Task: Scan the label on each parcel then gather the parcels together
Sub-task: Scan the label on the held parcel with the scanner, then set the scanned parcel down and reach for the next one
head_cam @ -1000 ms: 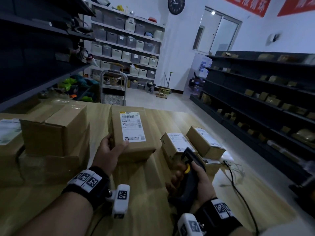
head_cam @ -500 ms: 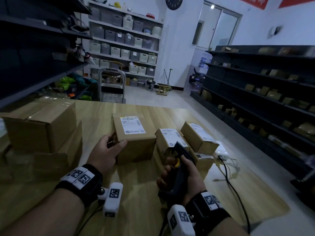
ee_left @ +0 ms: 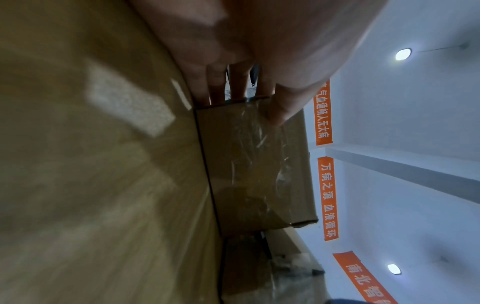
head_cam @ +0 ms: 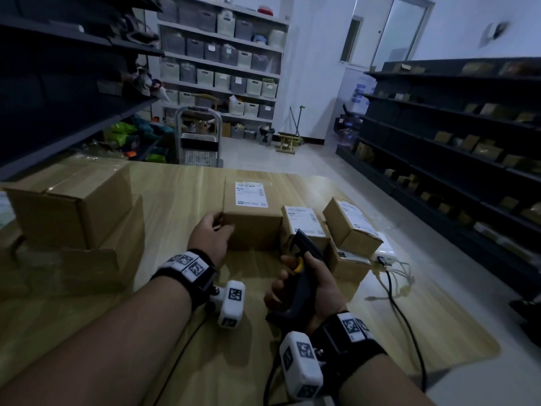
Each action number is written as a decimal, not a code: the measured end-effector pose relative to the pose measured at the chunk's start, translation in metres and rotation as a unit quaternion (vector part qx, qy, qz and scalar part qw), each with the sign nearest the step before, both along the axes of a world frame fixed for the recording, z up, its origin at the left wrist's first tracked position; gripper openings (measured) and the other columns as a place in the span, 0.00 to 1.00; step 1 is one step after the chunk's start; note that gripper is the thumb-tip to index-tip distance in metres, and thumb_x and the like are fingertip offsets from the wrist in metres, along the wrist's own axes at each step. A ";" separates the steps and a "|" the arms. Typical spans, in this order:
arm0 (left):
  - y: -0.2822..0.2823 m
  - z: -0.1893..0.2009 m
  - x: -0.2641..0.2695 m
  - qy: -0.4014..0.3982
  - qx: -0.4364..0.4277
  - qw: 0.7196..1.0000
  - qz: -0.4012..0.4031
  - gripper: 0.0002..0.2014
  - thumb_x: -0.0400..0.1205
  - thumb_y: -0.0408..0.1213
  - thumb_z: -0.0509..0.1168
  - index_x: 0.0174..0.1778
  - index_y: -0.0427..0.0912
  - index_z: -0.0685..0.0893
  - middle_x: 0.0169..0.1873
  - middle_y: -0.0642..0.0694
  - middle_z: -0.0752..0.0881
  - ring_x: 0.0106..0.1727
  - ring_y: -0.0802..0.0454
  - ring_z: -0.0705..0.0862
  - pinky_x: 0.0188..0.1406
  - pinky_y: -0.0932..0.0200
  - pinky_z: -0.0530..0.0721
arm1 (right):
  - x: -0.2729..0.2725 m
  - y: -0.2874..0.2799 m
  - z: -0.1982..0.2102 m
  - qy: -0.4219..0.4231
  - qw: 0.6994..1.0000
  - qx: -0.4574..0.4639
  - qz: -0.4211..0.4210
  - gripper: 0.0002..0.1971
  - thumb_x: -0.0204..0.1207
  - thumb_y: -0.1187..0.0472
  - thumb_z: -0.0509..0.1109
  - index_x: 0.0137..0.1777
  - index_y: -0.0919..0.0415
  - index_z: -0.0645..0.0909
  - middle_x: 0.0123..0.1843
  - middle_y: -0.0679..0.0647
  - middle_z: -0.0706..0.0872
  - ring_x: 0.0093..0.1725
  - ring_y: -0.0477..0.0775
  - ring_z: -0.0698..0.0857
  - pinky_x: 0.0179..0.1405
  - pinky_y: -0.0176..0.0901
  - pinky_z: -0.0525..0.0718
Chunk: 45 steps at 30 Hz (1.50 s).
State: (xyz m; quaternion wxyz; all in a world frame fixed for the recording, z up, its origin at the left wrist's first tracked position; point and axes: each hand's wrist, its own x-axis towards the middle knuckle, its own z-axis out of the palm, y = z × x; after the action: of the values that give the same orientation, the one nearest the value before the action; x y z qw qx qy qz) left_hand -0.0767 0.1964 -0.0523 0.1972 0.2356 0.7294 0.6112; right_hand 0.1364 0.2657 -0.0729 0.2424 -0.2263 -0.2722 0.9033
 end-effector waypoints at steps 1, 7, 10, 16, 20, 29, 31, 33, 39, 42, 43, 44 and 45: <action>0.003 0.001 -0.001 -0.011 -0.003 1.000 -0.001 0.21 0.91 0.42 0.71 0.82 0.49 0.83 0.69 0.47 0.90 0.69 0.42 0.88 0.71 0.40 0.88 | 0.000 0.000 0.000 0.001 1.000 -0.003 0.001 0.21 0.75 0.44 0.78 0.53 0.64 0.90 0.38 0.59 0.83 0.34 0.61 0.83 0.42 0.52 0.84; -0.005 -0.002 0.011 -0.033 0.006 0.999 -0.002 0.32 0.90 0.49 0.72 0.91 0.48 0.74 0.83 0.44 0.83 0.77 0.42 0.85 0.65 0.50 0.83 | 0.001 0.002 0.001 0.001 1.000 -0.012 0.007 0.21 0.77 0.43 0.77 0.52 0.63 0.92 0.38 0.58 0.84 0.34 0.60 0.84 0.44 0.52 0.85; -0.023 0.001 0.019 -0.032 0.010 0.999 0.014 0.35 0.90 0.53 0.71 0.93 0.51 0.69 0.86 0.49 0.78 0.82 0.41 0.80 0.78 0.40 0.82 | 0.002 0.001 0.002 0.001 1.000 -0.012 0.006 0.20 0.75 0.44 0.77 0.52 0.62 0.91 0.38 0.58 0.84 0.34 0.60 0.84 0.42 0.52 0.85; -0.066 0.019 0.027 0.066 0.031 0.997 0.020 0.31 0.89 0.49 0.74 0.89 0.47 0.77 0.85 0.47 0.81 0.86 0.49 0.78 0.75 0.52 0.80 | 0.003 0.000 0.004 -0.006 1.000 -0.007 0.002 0.20 0.78 0.44 0.75 0.54 0.63 0.89 0.36 0.57 0.83 0.33 0.58 0.83 0.47 0.53 0.82; -0.088 0.044 0.029 0.119 0.046 0.991 0.038 0.28 0.87 0.48 0.76 0.84 0.49 0.80 0.84 0.46 0.82 0.86 0.49 0.78 0.85 0.41 0.79 | 0.002 -0.001 0.005 -0.023 1.000 -0.006 -0.010 0.20 0.83 0.43 0.72 0.55 0.61 0.88 0.35 0.55 0.84 0.33 0.57 0.83 0.49 0.54 0.83; -0.138 0.107 0.006 0.405 -0.095 0.894 0.169 0.28 0.84 0.49 0.77 0.81 0.48 0.83 0.85 0.46 0.78 0.87 0.43 0.74 0.89 0.36 0.74 | 0.004 0.001 -0.001 -0.017 1.000 -0.001 -0.017 0.20 0.82 0.42 0.72 0.58 0.61 0.86 0.34 0.54 0.81 0.32 0.55 0.80 0.43 0.51 0.83; -0.149 0.119 -0.011 0.416 -0.196 0.863 0.210 0.33 0.83 0.52 0.75 0.85 0.50 0.79 0.91 0.44 0.70 0.93 0.39 0.64 0.94 0.34 0.63 | 0.004 0.001 -0.001 -0.016 1.000 0.000 -0.015 0.20 0.82 0.43 0.73 0.58 0.61 0.85 0.34 0.54 0.80 0.32 0.55 0.80 0.43 0.51 0.83; -0.158 0.123 -0.027 0.382 -0.301 0.842 0.232 0.40 0.82 0.57 0.73 0.92 0.58 0.71 0.96 0.43 0.59 0.97 0.35 0.53 0.96 0.28 0.52 | 0.004 0.002 -0.001 -0.018 1.000 -0.003 -0.012 0.20 0.82 0.43 0.73 0.59 0.60 0.85 0.34 0.54 0.80 0.32 0.55 0.79 0.43 0.52 0.82; -0.175 0.110 -0.046 0.330 -0.383 0.840 0.200 0.33 0.84 0.59 0.72 0.87 0.63 0.75 0.92 0.37 0.60 0.91 0.25 0.60 0.85 0.25 0.75 | 0.002 0.004 -0.004 -0.019 1.000 -0.004 -0.009 0.19 0.82 0.43 0.73 0.58 0.60 0.84 0.34 0.53 0.79 0.32 0.54 0.79 0.44 0.52 0.82; -0.178 0.107 -0.043 0.333 -0.345 0.851 0.214 0.28 0.89 0.58 0.69 0.87 0.61 0.78 0.86 0.37 0.68 0.86 0.29 0.67 0.83 0.31 0.76 | 0.003 0.005 -0.005 -0.014 1.000 -0.006 -0.006 0.19 0.82 0.43 0.73 0.57 0.59 0.84 0.33 0.53 0.79 0.32 0.54 0.78 0.44 0.52 0.82; -0.178 0.107 -0.041 0.324 -0.316 0.865 0.218 0.28 0.89 0.59 0.68 0.87 0.62 0.78 0.85 0.37 0.70 0.84 0.29 0.69 0.83 0.31 0.77 | 0.003 0.005 -0.004 -0.011 1.000 -0.007 -0.005 0.19 0.82 0.43 0.73 0.57 0.59 0.84 0.33 0.53 0.79 0.32 0.54 0.78 0.44 0.51 0.82; -0.177 0.106 -0.039 0.313 -0.281 0.880 0.222 0.28 0.89 0.59 0.68 0.87 0.63 0.78 0.83 0.37 0.72 0.82 0.30 0.72 0.82 0.32 0.78 | 0.003 0.004 -0.003 -0.008 1.000 -0.009 -0.003 0.19 0.82 0.43 0.73 0.56 0.60 0.85 0.33 0.53 0.79 0.32 0.54 0.78 0.44 0.51 0.81; -0.176 0.106 -0.035 0.300 -0.240 0.896 0.223 0.27 0.88 0.60 0.68 0.86 0.65 0.78 0.81 0.38 0.74 0.79 0.31 0.76 0.80 0.32 0.81 | 0.004 0.003 -0.003 -0.004 1.000 -0.009 -0.002 0.19 0.82 0.43 0.73 0.56 0.60 0.85 0.33 0.53 0.79 0.32 0.54 0.78 0.43 0.51 0.81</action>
State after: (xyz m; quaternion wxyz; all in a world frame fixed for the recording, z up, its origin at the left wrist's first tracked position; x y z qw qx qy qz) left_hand -0.1120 0.0205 0.0539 -0.1218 0.1849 0.9119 0.3456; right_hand 0.1400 0.2687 -0.0755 0.2406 -0.2329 -0.2646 0.9043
